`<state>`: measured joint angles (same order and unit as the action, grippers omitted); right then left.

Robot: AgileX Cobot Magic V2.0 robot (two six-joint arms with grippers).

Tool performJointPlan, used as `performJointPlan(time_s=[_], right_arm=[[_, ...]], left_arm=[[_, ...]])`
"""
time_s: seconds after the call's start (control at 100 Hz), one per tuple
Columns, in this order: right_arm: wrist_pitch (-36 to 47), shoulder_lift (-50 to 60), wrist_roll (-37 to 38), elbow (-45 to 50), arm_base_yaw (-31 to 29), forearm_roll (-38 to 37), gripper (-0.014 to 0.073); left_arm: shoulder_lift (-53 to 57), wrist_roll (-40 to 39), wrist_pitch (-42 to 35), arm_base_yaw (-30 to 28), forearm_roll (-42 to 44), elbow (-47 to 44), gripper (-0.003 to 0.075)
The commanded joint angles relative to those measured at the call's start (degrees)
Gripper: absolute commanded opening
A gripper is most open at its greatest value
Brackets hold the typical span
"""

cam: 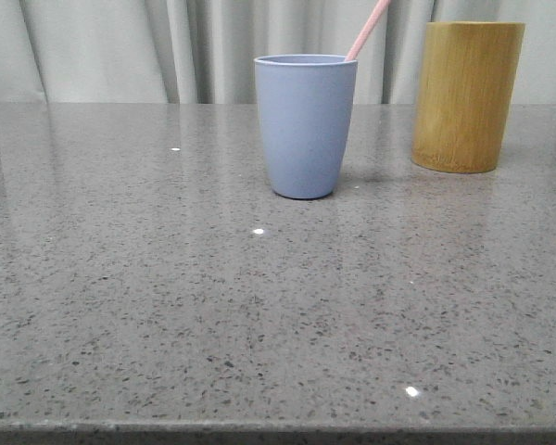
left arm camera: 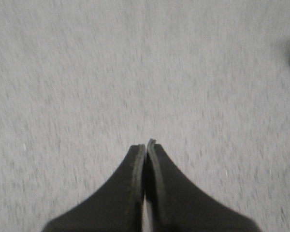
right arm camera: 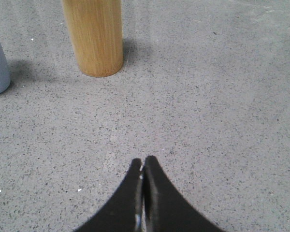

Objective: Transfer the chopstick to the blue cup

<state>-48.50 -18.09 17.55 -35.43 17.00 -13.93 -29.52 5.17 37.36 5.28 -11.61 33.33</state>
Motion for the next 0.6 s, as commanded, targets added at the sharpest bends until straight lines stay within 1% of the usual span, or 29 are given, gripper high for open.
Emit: performJointPlan(time_s=[0.0,0.09,0.16,0.3,0.47,0.52,0.59], right_arm=[[3.9,-0.5,-0.1,-1.2,-0.3,-0.9,-0.0067],[3.9,-0.5,-0.1,-1.2,-0.3,-0.9,-0.0067],[3.9,-0.5,-0.1,-1.2,-0.3,-0.9,-0.0067],[3.9,-0.5,-0.1,-1.2,-0.3,-0.9,-0.0067],[3.9,-0.5,-0.1,-1.2,-0.3,-0.9,-0.0067],[3.9,-0.5,-0.1,-1.2,-0.3,-0.9,-0.0067],[3.8,-0.5,-0.1,-1.2,-0.3,-0.9,-0.0067]], left_arm=[[3.7,0.0,-13.8,1.5,-0.5,-2.3,-0.0019],[8.5,0.0,-21.6,2.5,0.7,-7.2,-0.0019],[12.8,0.0,-25.0,3.1,3.7,-11.5,-0.0019],[21.2,0.0,-25.4,3.2,8.5,-19.3,-0.0019],[30.3,0.0,-25.5,2.3,8.9,-26.3,-0.0019],[32.0,0.0,-25.6,1.9,9.0,-27.6,-0.0019],[31.6,0.0,-26.4,1.1,9.4,-28.6,-0.0019]])
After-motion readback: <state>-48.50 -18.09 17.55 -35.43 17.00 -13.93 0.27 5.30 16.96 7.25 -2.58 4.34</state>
